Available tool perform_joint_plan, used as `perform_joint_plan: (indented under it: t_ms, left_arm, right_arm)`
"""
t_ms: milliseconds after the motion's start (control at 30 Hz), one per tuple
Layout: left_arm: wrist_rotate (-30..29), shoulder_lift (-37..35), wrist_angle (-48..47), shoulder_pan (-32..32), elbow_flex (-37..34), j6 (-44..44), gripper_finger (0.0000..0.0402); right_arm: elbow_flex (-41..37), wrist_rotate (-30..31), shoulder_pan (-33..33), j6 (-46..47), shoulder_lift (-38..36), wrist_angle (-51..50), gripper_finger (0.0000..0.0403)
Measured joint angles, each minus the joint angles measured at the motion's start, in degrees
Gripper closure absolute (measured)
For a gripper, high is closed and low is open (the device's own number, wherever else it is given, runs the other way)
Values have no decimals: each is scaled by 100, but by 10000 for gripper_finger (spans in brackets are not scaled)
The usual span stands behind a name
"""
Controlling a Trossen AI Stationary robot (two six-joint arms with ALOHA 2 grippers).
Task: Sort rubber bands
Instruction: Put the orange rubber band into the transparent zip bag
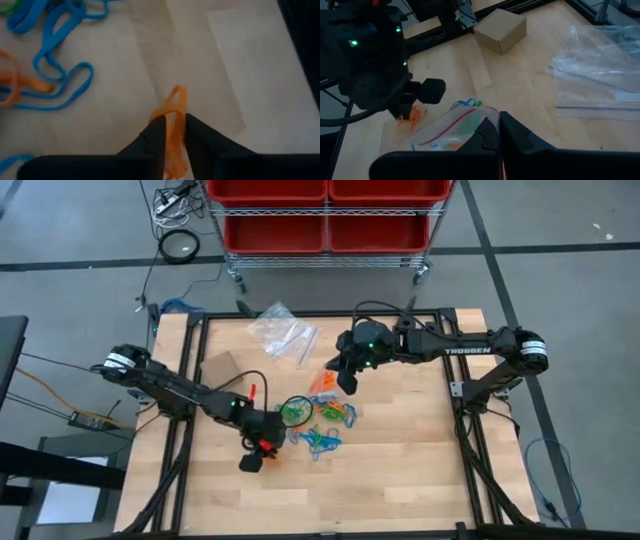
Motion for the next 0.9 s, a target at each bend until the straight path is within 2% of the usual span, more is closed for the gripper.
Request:
perform_joint_plan:
  t_ms: [100, 200, 267, 400, 567, 733, 900]
  left_arm:
    - [-17, 0, 225, -24, 2, 2, 300]
    - [-131, 0, 194, -24, 2, 40, 302]
    - [-170, 0, 203, -24, 2, 116, 321]
    - [-286, 0, 323, -30, 2, 236, 387]
    - [-91, -2, 251, -19, 4, 66, 393]
    - [-573, -1, -151, -88, 4, 11, 367]
    - [-928, -2, -17, -109, 4, -75, 307]
  right_arm:
    - [0, 0, 0, -2, 0, 0, 403]
    - [0, 0, 0, -16, 2, 0, 403]
    - [0, 0, 0, -42, 2, 0, 403]
    - [0, 0, 0, -46, 2, 2, 403]
    - [-1, -1, 0, -46, 3, 2, 403]
    - [-1, -28, 0, -46, 4, 4, 403]
    - [0, -46, 0, -48, 4, 7, 403]
